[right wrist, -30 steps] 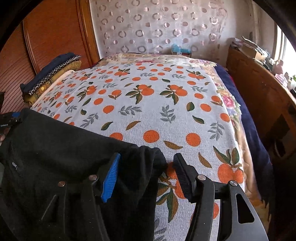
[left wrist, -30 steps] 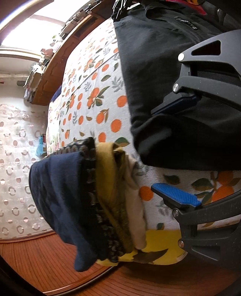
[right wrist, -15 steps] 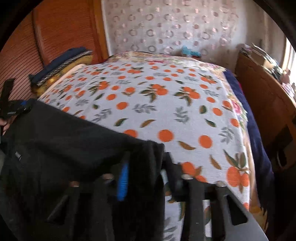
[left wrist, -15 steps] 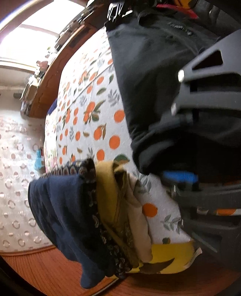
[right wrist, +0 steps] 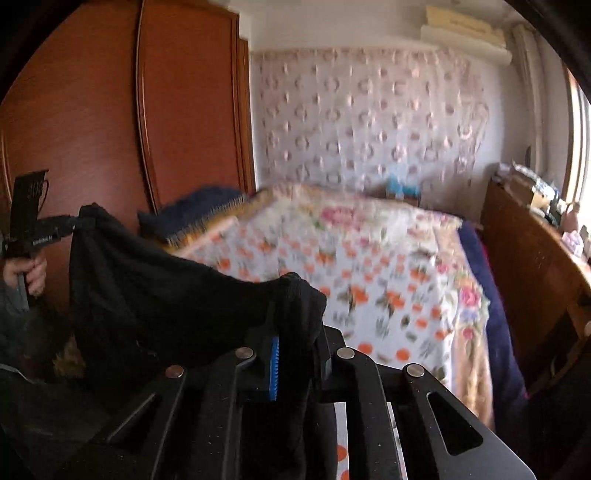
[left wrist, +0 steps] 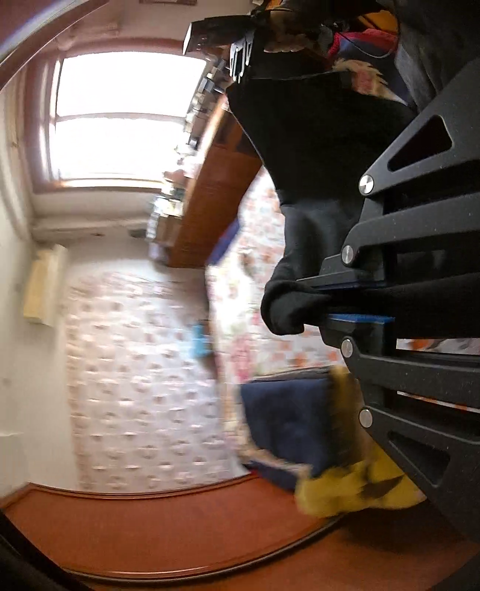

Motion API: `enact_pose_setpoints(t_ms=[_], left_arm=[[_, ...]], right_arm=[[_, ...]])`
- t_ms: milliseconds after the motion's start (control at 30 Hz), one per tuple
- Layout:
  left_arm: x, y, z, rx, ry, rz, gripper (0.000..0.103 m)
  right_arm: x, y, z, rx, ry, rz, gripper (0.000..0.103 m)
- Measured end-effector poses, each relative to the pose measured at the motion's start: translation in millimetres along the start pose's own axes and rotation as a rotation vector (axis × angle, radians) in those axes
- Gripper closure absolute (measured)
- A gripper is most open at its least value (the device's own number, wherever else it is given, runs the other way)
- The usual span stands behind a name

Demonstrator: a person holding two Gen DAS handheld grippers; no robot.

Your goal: Fold small clothes

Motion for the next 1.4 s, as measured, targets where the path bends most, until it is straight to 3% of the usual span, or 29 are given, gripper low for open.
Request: enact_pose_setpoints(t_ms=[233, 500, 700, 900, 1067, 1133, 1400], left_arm=[[-80, 71, -5, 0.048, 0.037, 0.208, 0.093], [-145, 135, 13, 0.111, 0.057, 0.407, 0.093], [-149, 156, 21, 0.141, 0.064, 0.444, 0.093], [-133, 153, 24, 0.134, 0.062, 0.421, 0.093], [-94, 158, 20, 0.115, 0.087, 0.374, 0.093], [-68, 159, 14, 0.094, 0.083, 0.369, 0.093], [109, 149, -16, -0.015, 0.143, 0.142, 0.093]], right_arm=[[-116, 48, 5, -0.011, -0.095, 0.219, 0.091], [-215, 97, -5, -0.095, -0.231, 0.382, 0.091], [-242, 104, 4, -0.081, -0.310, 0.410, 0.091], [-213, 93, -23, -0.065, -0.326, 0.371, 0.091], [-189, 121, -7, -0.045, -0.342, 0.302, 0.091], [-164, 131, 5, -0.037, -0.332, 0.262, 0.091], [-24, 164, 55, 0.020, -0.223, 0.075, 0.091]])
Point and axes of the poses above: each gripper's, at about its wrist camera, not at the fingertips, and x roughly the way its jaws point, z to its right, y to its top, the point moved 7 cm from there along x, roughly the way its jaws point, and after that the axes turned 13 degrees about -z, right-handed, at the moved point
